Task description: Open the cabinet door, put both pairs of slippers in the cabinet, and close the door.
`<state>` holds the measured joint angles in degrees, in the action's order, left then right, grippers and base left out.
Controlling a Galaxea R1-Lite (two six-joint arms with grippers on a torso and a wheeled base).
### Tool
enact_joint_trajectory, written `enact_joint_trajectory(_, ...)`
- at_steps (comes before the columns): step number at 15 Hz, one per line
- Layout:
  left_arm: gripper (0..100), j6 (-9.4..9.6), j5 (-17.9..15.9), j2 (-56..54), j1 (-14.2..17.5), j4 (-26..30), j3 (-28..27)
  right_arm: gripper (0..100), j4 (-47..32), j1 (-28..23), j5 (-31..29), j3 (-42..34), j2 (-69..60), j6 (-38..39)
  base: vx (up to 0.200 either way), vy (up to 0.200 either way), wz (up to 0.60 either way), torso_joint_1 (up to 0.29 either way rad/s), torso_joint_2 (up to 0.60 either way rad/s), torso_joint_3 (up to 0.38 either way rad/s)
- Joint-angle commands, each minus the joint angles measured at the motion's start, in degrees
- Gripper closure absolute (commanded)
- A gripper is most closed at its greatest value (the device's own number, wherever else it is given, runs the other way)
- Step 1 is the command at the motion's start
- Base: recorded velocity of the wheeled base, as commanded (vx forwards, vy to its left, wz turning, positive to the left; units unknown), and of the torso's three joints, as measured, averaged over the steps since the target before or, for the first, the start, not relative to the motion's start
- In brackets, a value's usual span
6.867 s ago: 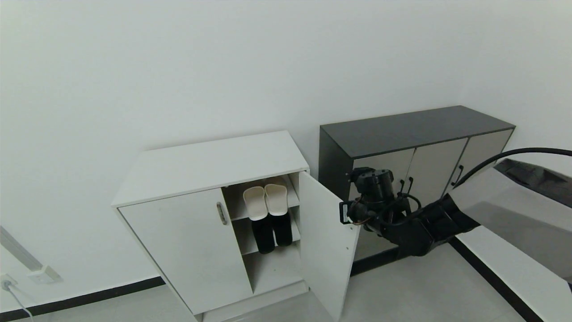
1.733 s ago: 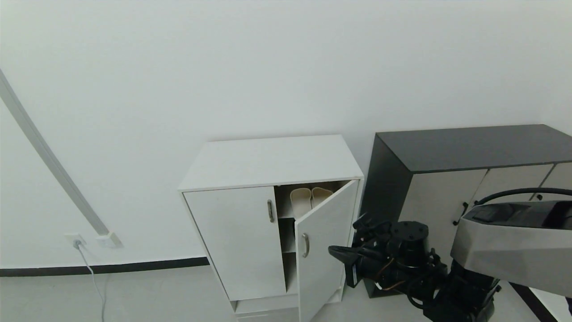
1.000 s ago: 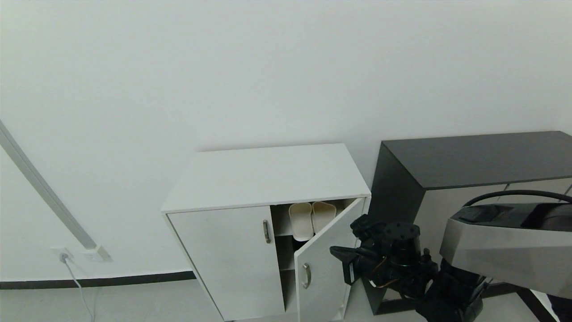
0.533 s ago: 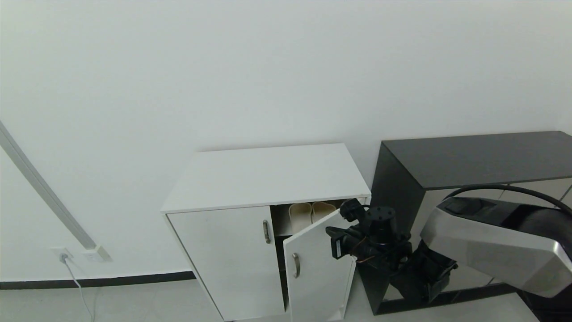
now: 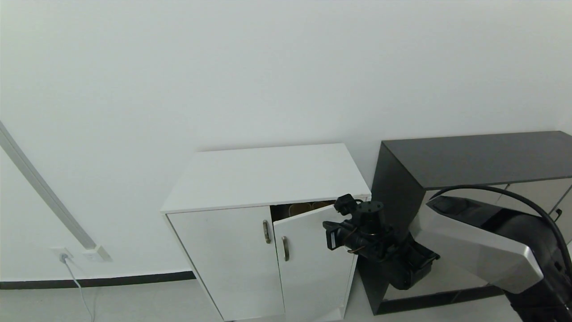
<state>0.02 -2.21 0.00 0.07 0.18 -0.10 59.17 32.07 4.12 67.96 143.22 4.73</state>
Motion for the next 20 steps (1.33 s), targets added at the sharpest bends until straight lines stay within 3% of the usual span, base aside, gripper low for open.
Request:
enact_joint_trajectory(1, 100, -0.02, 0.0, 0.1, 0.0, 0.0, 0.0, 100, -1.0, -0.4, 0.0, 2.8, 1.8, 0.0, 0.000, 0.000, 0.00, 0.000, 0.00, 0.000)
enact_joint_trajectory(20, 100, 0.06, -0.1, 0.0, 0.0, 0.0, 0.0, 100, -5.1, -1.6, -1.5, 10.3, 4.0, 0.0, 0.000, 0.000, 0.00, 0.000, 0.00, 0.000)
